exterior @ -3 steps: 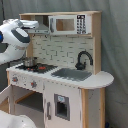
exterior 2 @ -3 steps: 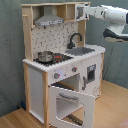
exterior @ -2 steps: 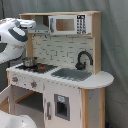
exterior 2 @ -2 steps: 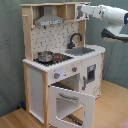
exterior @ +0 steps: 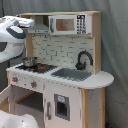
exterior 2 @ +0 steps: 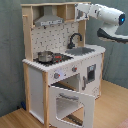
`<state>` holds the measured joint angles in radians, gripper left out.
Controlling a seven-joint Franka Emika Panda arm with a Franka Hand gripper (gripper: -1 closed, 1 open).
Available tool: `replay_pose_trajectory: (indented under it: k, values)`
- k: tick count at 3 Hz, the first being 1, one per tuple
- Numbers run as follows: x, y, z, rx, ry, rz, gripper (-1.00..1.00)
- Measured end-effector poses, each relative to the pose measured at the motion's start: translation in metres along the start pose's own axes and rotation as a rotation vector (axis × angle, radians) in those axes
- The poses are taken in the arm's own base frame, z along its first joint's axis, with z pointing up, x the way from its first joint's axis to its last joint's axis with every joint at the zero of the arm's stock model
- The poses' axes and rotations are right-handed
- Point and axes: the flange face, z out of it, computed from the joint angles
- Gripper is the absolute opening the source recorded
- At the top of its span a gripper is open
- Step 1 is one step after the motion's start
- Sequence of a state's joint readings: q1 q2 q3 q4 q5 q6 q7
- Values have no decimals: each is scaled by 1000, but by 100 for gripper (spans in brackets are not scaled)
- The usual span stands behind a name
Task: Play with the kitchen
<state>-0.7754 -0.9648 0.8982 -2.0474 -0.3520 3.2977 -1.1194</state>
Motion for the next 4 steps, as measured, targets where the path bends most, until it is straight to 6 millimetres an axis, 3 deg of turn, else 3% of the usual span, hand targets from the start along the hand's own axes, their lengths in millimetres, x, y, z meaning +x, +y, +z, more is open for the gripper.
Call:
replay_pose_trajectory:
  k: [2,4]
  values:
    - [9,19,9,-53,-85,47,100]
    - [35,36,4,-92,-163,117,100]
